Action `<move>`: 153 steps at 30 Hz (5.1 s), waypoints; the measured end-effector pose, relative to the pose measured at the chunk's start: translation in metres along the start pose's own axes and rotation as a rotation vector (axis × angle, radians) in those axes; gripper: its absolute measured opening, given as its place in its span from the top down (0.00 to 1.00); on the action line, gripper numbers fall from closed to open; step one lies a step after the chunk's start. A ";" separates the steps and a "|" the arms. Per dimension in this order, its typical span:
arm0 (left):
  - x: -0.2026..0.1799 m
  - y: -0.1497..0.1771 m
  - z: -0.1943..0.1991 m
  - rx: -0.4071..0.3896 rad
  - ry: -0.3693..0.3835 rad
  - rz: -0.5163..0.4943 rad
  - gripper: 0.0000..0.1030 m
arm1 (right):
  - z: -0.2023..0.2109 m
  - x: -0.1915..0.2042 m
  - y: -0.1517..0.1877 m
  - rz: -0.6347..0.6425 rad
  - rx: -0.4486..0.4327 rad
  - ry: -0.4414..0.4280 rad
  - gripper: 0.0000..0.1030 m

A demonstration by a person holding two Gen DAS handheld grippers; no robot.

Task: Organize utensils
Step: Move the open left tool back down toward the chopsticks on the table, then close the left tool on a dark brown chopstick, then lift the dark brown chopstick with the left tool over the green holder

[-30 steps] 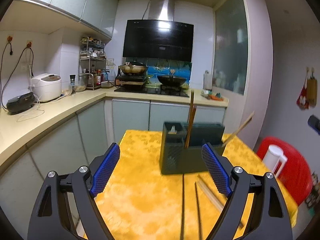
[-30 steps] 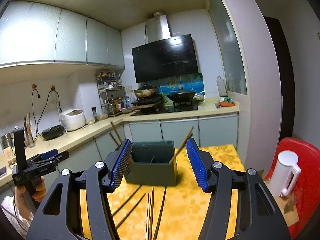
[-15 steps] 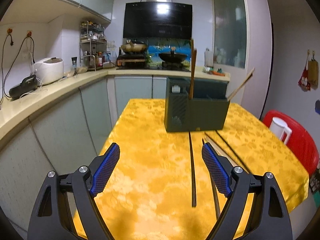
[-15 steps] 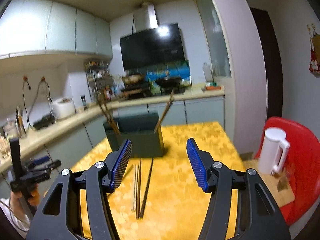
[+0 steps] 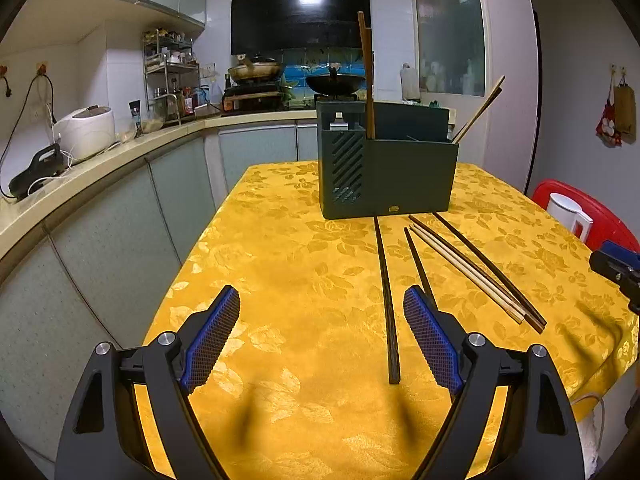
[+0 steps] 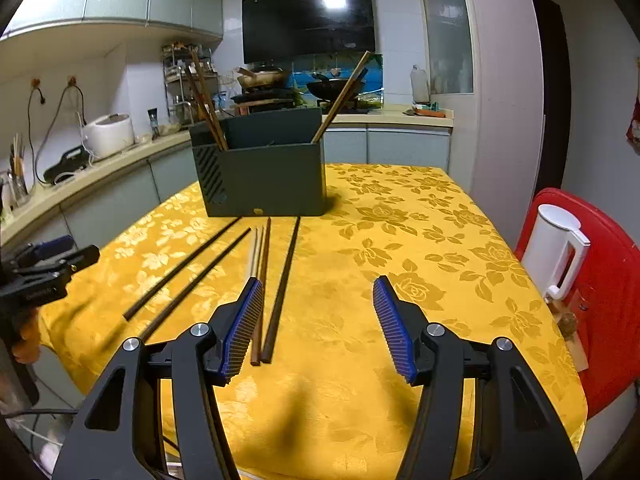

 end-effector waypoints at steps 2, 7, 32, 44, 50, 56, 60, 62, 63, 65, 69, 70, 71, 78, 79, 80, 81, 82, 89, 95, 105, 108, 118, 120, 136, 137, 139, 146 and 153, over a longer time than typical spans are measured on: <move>-0.001 0.003 -0.002 0.005 -0.003 -0.006 0.21 | -0.003 0.002 0.005 0.002 0.009 0.000 0.46; -0.003 0.010 -0.007 0.024 -0.001 -0.015 0.21 | -0.011 0.007 0.017 0.026 0.033 0.000 0.46; -0.039 0.062 -0.039 0.238 0.131 -0.032 0.57 | -0.024 0.006 0.033 0.047 0.088 0.018 0.46; -0.037 0.063 -0.039 0.230 0.110 -0.049 0.60 | -0.039 0.018 0.047 0.065 0.150 -0.010 0.52; -0.037 0.063 -0.038 0.227 0.107 -0.053 0.60 | -0.047 0.023 0.055 0.079 0.192 -0.009 0.55; -0.037 0.063 -0.038 0.226 0.108 -0.056 0.61 | -0.052 0.026 0.063 0.109 0.227 -0.012 0.59; -0.038 0.062 -0.037 0.223 0.110 -0.062 0.63 | -0.051 0.019 0.061 0.107 0.217 0.016 0.62; -0.040 0.062 -0.037 0.220 0.114 -0.061 0.68 | -0.052 0.020 0.062 0.087 0.222 -0.010 0.68; -0.041 0.063 -0.036 0.218 0.117 -0.061 0.69 | -0.052 0.023 0.063 0.082 0.227 -0.027 0.69; -0.044 0.063 -0.035 0.212 0.126 -0.064 0.73 | -0.051 0.028 0.064 0.092 0.223 -0.040 0.75; -0.047 0.063 -0.034 0.206 0.148 -0.049 0.75 | -0.050 0.032 0.065 0.085 0.216 -0.058 0.79; -0.047 0.063 -0.034 0.203 0.151 -0.048 0.77 | -0.050 0.032 0.065 0.080 0.213 -0.061 0.79; -0.048 0.063 -0.034 0.200 0.152 -0.049 0.80 | -0.050 0.032 0.065 0.075 0.208 -0.063 0.79; -0.052 0.064 -0.033 0.189 0.157 -0.068 0.93 | -0.050 0.039 0.065 0.098 0.198 -0.078 0.89; -0.052 0.064 -0.033 0.190 0.157 -0.066 0.93 | -0.049 0.039 0.065 0.094 0.201 -0.082 0.92; -0.052 0.064 -0.034 0.193 0.158 -0.064 0.93 | -0.050 0.039 0.065 0.091 0.203 -0.081 0.92; -0.051 0.064 -0.034 0.196 0.156 -0.063 0.93 | -0.050 0.038 0.065 0.089 0.205 -0.081 0.92; -0.050 0.063 -0.033 0.198 0.153 -0.061 0.93 | -0.050 0.038 0.065 0.086 0.209 -0.081 0.92; -0.032 0.032 -0.019 0.123 0.108 -0.061 0.93 | -0.036 0.028 0.040 0.041 0.160 -0.082 0.92; -0.018 -0.010 0.005 0.021 0.097 -0.040 0.93 | -0.010 0.019 -0.002 0.016 0.049 -0.083 0.92; -0.015 -0.075 0.043 -0.131 0.126 -0.012 0.93 | 0.023 0.015 -0.065 -0.004 -0.103 -0.113 0.92; -0.014 -0.088 0.045 -0.153 0.130 -0.006 0.93 | 0.028 0.017 -0.080 -0.017 -0.134 -0.130 0.92; -0.015 -0.125 0.044 -0.185 0.135 -0.016 0.93 | 0.026 0.018 -0.109 -0.040 -0.171 -0.153 0.92; -0.016 -0.134 0.044 -0.192 0.137 -0.016 0.93 | 0.025 0.019 -0.114 -0.039 -0.177 -0.153 0.92; -0.027 -0.174 0.025 -0.184 0.161 -0.035 0.93 | 0.001 0.012 -0.152 -0.052 -0.162 -0.153 0.92; -0.027 -0.177 0.023 -0.182 0.164 -0.034 0.93 | 0.000 0.011 -0.157 -0.052 -0.165 -0.151 0.92; -0.027 -0.183 0.019 -0.179 0.170 -0.030 0.93 | 0.000 0.009 -0.168 -0.048 -0.176 -0.144 0.92; -0.034 -0.218 0.012 -0.198 0.189 -0.030 0.93 | 0.004 0.007 -0.208 -0.022 -0.233 -0.134 0.92; -0.045 -0.257 0.009 -0.254 0.193 -0.029 0.93 | -0.004 0.007 -0.245 -0.001 -0.277 -0.125 0.92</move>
Point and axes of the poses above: each gripper's, at about its wrist camera, not at the fingertips, and z roughly against the way its jaws point, x to its left, y to its underside, the point moved 10 cm from there along -z, roughly the way its jaws point, and after that the axes turned 10 degrees about -x, right-handed, at the moved point
